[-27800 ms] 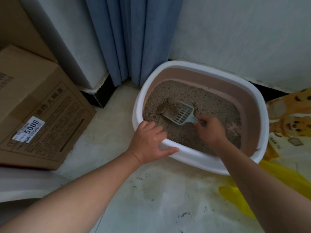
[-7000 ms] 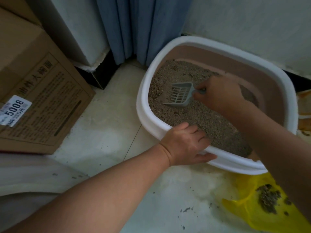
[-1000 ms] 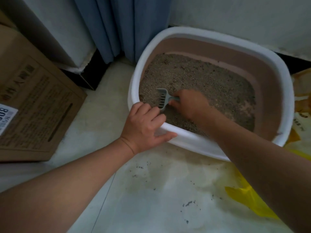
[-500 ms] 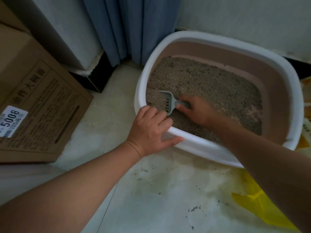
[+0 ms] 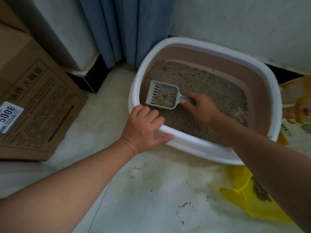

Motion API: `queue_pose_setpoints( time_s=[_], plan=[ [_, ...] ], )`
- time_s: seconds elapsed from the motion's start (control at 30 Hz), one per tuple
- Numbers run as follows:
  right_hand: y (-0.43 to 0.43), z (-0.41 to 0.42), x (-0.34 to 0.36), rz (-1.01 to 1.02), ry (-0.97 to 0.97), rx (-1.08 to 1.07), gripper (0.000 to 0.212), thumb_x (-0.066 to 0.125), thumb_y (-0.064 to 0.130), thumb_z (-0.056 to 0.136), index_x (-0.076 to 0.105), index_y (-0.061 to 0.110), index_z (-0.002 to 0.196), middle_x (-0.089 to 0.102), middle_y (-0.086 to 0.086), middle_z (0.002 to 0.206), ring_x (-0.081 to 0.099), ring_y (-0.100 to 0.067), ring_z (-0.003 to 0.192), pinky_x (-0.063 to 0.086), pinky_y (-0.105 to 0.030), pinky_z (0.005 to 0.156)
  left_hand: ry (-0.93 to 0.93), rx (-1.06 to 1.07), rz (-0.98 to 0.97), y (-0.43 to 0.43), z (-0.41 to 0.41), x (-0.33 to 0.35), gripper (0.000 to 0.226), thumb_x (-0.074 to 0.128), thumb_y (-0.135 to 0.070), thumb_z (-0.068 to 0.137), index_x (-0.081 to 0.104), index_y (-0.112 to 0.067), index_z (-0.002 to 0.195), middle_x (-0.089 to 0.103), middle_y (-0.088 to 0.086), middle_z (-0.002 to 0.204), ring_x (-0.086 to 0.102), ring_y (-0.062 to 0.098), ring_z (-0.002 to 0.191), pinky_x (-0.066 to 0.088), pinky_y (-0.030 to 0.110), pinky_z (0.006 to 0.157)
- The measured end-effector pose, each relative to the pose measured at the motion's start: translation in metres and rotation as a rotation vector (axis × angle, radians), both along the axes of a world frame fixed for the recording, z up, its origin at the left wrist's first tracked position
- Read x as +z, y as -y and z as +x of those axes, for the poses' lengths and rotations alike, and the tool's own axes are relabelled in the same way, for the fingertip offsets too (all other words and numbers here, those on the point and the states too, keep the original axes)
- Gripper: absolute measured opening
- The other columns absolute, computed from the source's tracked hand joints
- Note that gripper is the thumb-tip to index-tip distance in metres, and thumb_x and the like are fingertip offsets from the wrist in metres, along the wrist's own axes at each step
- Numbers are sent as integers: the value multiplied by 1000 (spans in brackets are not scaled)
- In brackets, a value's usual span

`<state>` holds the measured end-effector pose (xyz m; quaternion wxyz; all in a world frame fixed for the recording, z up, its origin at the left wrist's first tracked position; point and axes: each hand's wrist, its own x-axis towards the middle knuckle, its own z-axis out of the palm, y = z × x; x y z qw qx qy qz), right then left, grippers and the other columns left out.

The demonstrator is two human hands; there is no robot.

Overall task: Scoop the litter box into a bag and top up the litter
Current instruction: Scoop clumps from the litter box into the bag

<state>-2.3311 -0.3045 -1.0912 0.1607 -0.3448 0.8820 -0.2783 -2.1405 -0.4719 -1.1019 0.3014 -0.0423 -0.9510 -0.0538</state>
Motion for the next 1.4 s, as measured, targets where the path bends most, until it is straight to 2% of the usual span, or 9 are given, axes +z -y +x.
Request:
queue_pose_setpoints(
  time_s=[0.27, 0.37, 0.47, 0.57, 0.67, 0.83, 1.17, 1.3, 1.4],
  plan=[
    [-22, -1, 16, 50, -57, 25, 23, 52, 42, 99, 64, 22, 99, 61, 3, 76, 56, -18, 67, 44, -33, 61, 23, 13, -2, -2, 2, 1, 56, 53, -65, 92, 58, -11, 77, 51, 5, 76, 46, 26, 71, 40, 40, 75],
    [-29, 1, 17, 47, -73, 8, 15, 54, 38, 100, 62, 26, 95, 56, 10, 72, 52, -12, 64, 38, -30, 59, 38, 19, -2, -3, 2, 2, 55, 52, -64, 92, 57, -11, 78, 51, 5, 76, 46, 26, 72, 42, 41, 74],
    [-40, 4, 18, 124, -76, 11, 20, 53, 41, 99, 64, 24, 99, 61, 3, 75, 58, -20, 69, 46, -34, 63, 45, 31, -1, -4, 3, 2, 55, 51, -64, 92, 57, -11, 79, 52, 5, 77, 46, 26, 73, 42, 41, 76],
    [-54, -1, 20, 161, -65, -90, 28, 51, 44, 100, 66, 21, 103, 64, 0, 77, 59, -20, 68, 46, -35, 62, 34, 47, 0, -5, 4, 1, 55, 51, -64, 92, 57, -11, 79, 51, 5, 77, 46, 26, 74, 40, 41, 78],
    [-68, -16, 22, 217, -84, -225, 34, 50, 45, 100, 67, 17, 108, 61, 1, 73, 55, -18, 64, 38, -32, 56, 22, 54, 1, -6, 4, 0, 54, 51, -64, 92, 56, -11, 79, 50, 5, 77, 46, 26, 75, 40, 42, 79],
    [-76, -27, 23, 265, -142, -315, 37, 51, 42, 101, 65, 17, 123, 70, -12, 99, 64, -32, 90, 42, -34, 71, 23, 44, -20, -5, 3, -2, 57, 47, -65, 94, 57, -11, 80, 52, 7, 78, 47, 27, 75, 40, 42, 79],
    [-77, -56, 18, 452, -203, -532, 43, 46, 45, 101, 66, 8, 103, 64, -11, 87, 63, -30, 79, 55, -43, 72, 12, 49, 10, -5, 3, -3, 54, 54, -64, 91, 57, -11, 79, 52, 6, 78, 48, 28, 74, 40, 43, 82],
    [-57, -79, 29, 512, -225, -503, 29, 51, 36, 100, 65, 10, 99, 61, -8, 83, 59, -26, 75, 47, -37, 63, 10, 44, 6, -5, 3, -3, 54, 54, -64, 91, 56, -12, 77, 51, 6, 77, 47, 27, 74, 40, 42, 80],
    [-37, -101, 43, 605, -214, -467, 27, 54, 29, 99, 66, 4, 103, 60, -12, 85, 58, -30, 76, 47, -38, 65, 10, 43, 14, -5, 3, -3, 54, 54, -64, 90, 56, -12, 77, 52, 5, 78, 47, 27, 74, 40, 42, 80]
  ],
)
